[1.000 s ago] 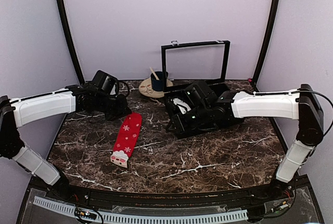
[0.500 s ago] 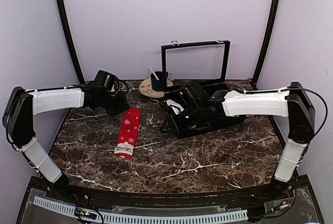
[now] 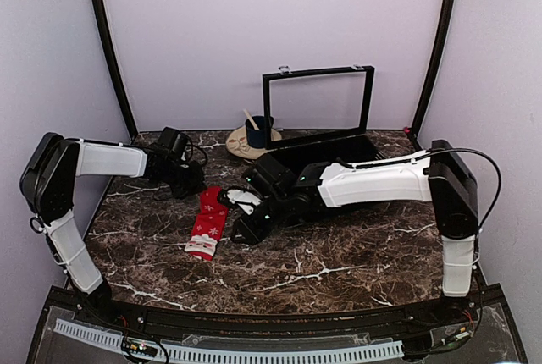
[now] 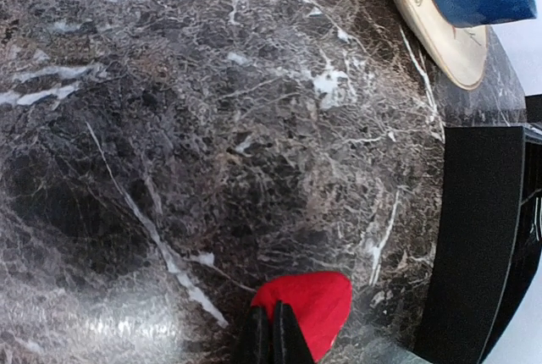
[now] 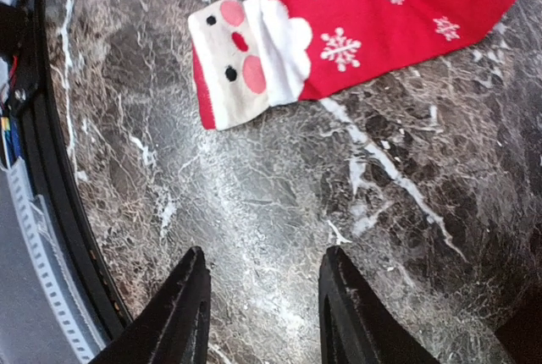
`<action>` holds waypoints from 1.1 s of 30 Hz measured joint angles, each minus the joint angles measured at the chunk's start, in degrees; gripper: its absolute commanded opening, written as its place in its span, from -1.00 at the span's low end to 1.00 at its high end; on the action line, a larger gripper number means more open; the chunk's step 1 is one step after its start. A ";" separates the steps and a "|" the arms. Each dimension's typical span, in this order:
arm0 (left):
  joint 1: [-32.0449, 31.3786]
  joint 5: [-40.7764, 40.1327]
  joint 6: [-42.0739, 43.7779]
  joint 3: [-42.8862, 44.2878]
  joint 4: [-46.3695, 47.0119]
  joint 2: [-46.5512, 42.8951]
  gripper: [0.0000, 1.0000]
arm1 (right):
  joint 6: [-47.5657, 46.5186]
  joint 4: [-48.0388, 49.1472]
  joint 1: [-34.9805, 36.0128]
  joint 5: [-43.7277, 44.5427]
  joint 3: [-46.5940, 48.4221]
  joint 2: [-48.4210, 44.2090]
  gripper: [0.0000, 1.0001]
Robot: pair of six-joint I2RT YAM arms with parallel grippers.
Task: Roll the socks
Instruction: Put down the sock at the center of the board, then roll the sock at the center of the board.
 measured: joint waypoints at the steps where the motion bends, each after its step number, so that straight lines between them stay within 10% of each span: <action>1: 0.42 0.42 0.44 0.42 -0.11 1.16 -1.00 | -1.22 -0.57 1.05 0.94 1.33 1.31 -0.16; 4: 1.33 1.46 1.60 1.88 -0.11 4.17 -0.95 | -4.22 -1.77 3.69 3.21 4.15 4.00 -0.12; 12: 3.93 5.97 5.44 6.71 0.02 9.57 0.17 | -11.17 -3.48 8.79 8.76 10.45 8.81 0.00; 33: 5.68 0.44 5.31 -12.28 0.70 -16.46 0.25 | -23.34 -3.45 11.65 20.15 20.65 19.34 -0.11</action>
